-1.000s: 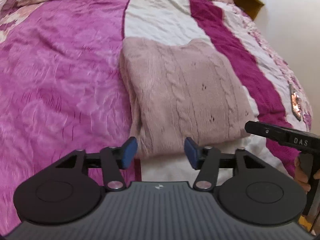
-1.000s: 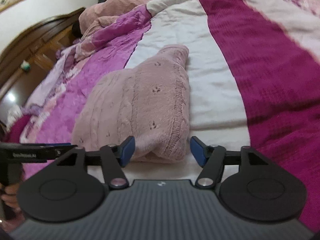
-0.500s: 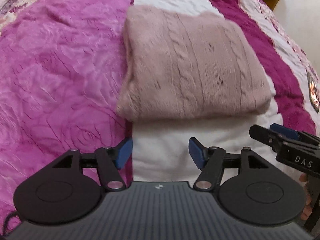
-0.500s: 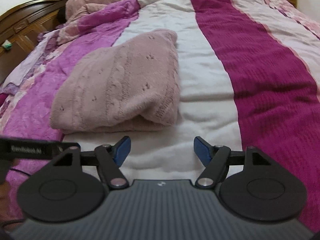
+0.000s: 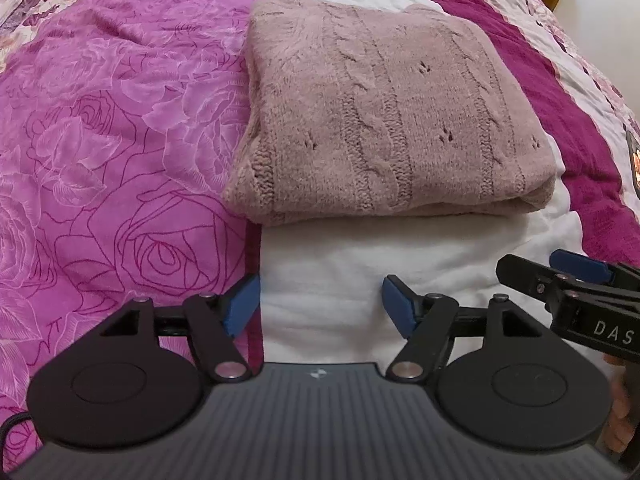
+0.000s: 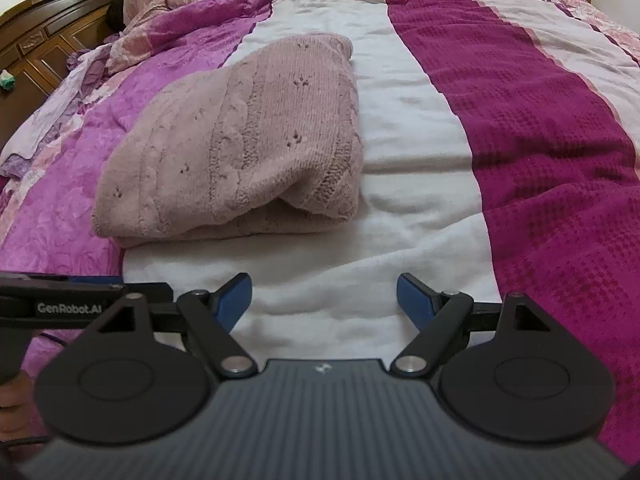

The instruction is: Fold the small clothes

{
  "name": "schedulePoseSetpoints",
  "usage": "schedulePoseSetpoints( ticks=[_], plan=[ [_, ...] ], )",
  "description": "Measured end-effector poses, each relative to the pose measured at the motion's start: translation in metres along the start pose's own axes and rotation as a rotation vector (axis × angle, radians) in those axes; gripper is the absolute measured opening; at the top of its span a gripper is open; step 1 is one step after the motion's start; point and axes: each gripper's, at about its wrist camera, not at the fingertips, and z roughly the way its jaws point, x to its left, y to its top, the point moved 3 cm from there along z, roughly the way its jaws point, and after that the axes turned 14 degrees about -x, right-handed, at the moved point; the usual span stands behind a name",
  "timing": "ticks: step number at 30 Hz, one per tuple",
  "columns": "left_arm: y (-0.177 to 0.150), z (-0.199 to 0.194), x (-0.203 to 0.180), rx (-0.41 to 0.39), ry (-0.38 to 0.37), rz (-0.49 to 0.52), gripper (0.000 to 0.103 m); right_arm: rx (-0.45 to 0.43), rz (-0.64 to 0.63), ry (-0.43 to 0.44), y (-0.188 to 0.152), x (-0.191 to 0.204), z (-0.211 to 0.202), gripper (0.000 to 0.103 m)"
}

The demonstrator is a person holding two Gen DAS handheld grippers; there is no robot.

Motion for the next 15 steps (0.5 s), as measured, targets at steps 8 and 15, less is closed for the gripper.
schedulePoseSetpoints(
  ticks=[8,15],
  plan=[
    [-0.0007,0.0007,0.0006,-0.003,-0.002,-0.004,0.075,0.0,0.005,-0.002,-0.0002,0.0001,0.0003,0.081],
    [-0.0014,0.0017,0.0001,-0.001,0.002,0.002,0.075,0.003,0.006,-0.002,-0.0007,-0.0002,0.0009,0.081]
  ],
)
